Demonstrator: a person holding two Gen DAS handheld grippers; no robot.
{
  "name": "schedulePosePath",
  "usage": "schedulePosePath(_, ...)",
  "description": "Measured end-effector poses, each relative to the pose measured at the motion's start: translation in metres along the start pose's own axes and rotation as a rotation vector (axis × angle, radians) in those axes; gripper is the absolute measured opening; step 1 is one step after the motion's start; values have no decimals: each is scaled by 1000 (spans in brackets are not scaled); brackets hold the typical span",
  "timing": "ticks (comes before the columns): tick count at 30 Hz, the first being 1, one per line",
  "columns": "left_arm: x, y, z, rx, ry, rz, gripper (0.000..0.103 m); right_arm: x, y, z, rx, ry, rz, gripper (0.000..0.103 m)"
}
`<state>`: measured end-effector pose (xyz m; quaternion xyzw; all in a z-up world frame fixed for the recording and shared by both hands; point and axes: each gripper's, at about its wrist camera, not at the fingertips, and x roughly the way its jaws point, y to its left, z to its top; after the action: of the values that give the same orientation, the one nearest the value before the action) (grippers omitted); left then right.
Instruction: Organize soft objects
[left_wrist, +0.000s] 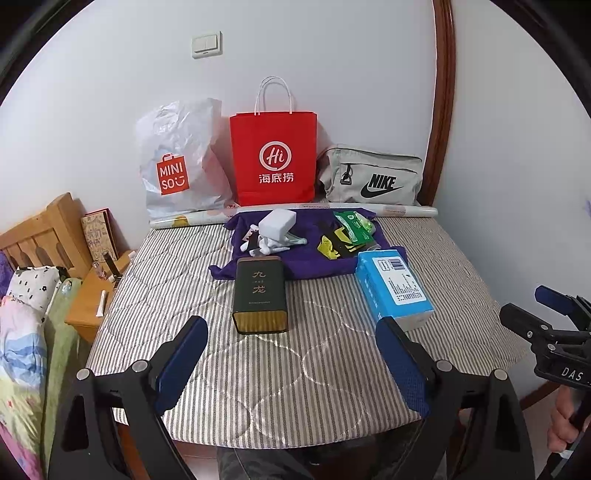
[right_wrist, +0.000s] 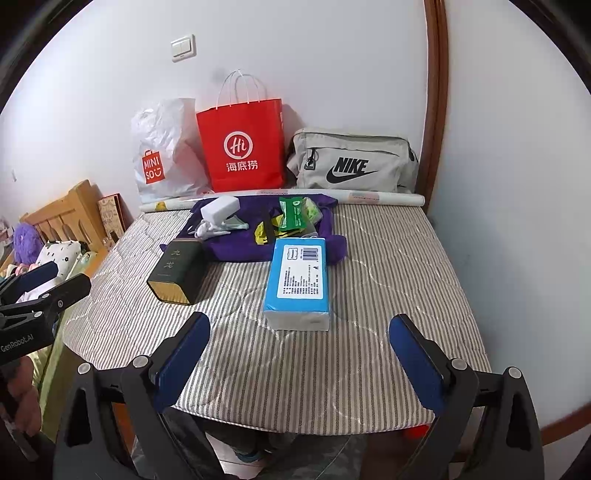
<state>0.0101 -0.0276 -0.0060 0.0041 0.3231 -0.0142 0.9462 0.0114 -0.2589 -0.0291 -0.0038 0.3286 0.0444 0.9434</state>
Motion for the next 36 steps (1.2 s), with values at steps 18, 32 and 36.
schedulePosePath(18, -1, 5, -2, -15, 6, 1, 92, -3, 9, -2, -18, -4, 3, 97)
schedulePosePath(32, -2, 6, -3, -16, 6, 3, 92, -4, 11, -2, -19, -6, 7, 97)
schedulePosePath(36, -2, 5, -3, -17, 5, 3, 92, -5, 11, -1, -19, -7, 7, 97)
